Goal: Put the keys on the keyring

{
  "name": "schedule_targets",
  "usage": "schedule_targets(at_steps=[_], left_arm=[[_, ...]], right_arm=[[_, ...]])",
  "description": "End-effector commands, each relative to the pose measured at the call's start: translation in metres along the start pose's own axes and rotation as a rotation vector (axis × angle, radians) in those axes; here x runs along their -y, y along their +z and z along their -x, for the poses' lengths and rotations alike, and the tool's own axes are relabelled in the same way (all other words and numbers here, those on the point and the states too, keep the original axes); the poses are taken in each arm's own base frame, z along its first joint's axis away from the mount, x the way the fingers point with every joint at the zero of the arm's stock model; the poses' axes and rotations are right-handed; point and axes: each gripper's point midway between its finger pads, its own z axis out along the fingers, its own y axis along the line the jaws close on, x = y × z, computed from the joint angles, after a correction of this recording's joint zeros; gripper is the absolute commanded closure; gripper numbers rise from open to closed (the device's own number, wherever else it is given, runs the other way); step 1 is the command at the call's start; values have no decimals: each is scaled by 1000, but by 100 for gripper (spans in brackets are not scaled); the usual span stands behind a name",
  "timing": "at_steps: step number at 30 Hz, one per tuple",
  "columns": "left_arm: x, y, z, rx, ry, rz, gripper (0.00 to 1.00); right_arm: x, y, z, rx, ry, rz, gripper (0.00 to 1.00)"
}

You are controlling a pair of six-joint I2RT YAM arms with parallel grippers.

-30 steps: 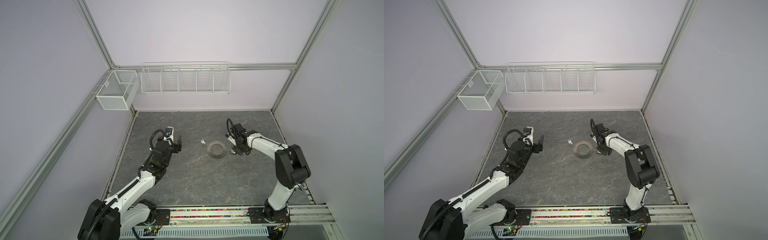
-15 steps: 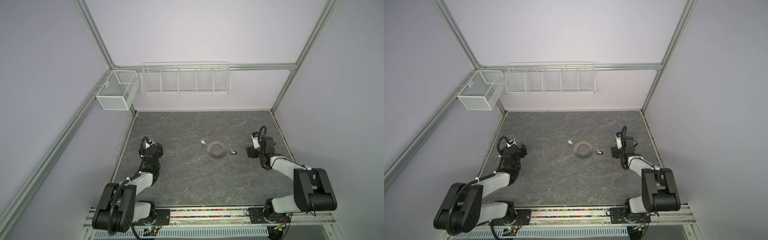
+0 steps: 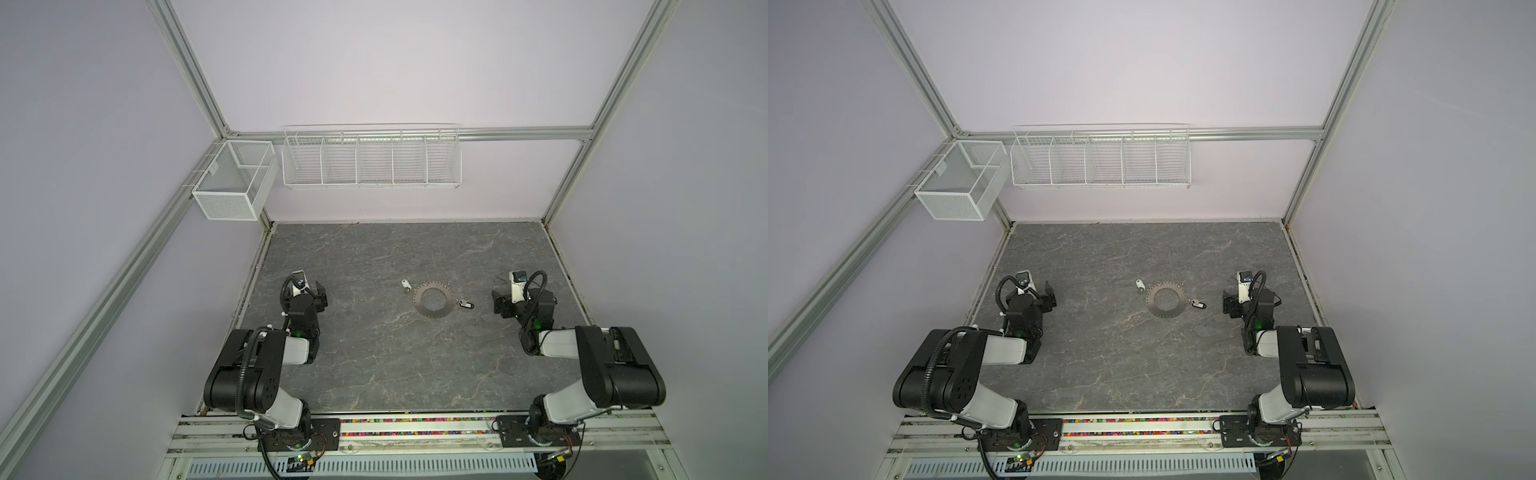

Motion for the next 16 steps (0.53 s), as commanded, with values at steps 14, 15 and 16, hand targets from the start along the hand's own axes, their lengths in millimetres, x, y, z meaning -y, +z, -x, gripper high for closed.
schedule_targets(at_steps=[14, 15, 16], left_arm=[[4, 4, 10, 21, -38, -41, 12], [4, 4, 10, 22, -38, -40, 12], [4, 4, 10, 22, -38, -40, 12]], right_arm=[[8, 2, 17, 46, 31, -43, 12], [8, 1, 17, 51, 34, -45, 12], [8, 0, 18, 55, 32, -47, 12]])
